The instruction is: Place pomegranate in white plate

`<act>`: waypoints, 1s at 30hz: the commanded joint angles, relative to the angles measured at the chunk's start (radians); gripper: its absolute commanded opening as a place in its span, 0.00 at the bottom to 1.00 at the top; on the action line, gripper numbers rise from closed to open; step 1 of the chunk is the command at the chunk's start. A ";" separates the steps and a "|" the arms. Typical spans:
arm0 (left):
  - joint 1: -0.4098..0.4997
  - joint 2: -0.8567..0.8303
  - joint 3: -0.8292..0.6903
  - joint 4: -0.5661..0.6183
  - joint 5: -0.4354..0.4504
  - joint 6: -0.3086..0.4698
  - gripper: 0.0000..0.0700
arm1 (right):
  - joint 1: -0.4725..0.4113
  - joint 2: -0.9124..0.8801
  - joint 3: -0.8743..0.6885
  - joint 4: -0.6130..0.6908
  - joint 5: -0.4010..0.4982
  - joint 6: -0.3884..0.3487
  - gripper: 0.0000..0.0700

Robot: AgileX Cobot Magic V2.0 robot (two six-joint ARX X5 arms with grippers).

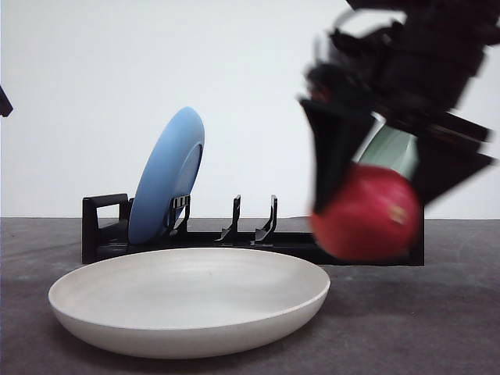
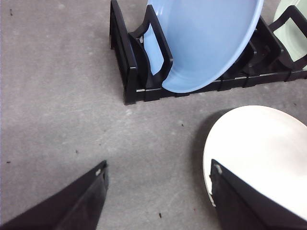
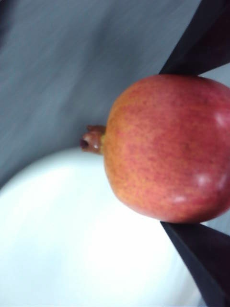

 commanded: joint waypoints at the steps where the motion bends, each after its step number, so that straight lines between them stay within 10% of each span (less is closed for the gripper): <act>1: 0.000 0.003 0.005 0.008 0.002 0.002 0.56 | 0.024 0.012 0.014 0.046 -0.039 -0.062 0.73; 30: 0.000 0.003 0.005 0.008 0.002 0.001 0.56 | 0.204 0.274 0.014 0.409 0.008 -0.173 0.73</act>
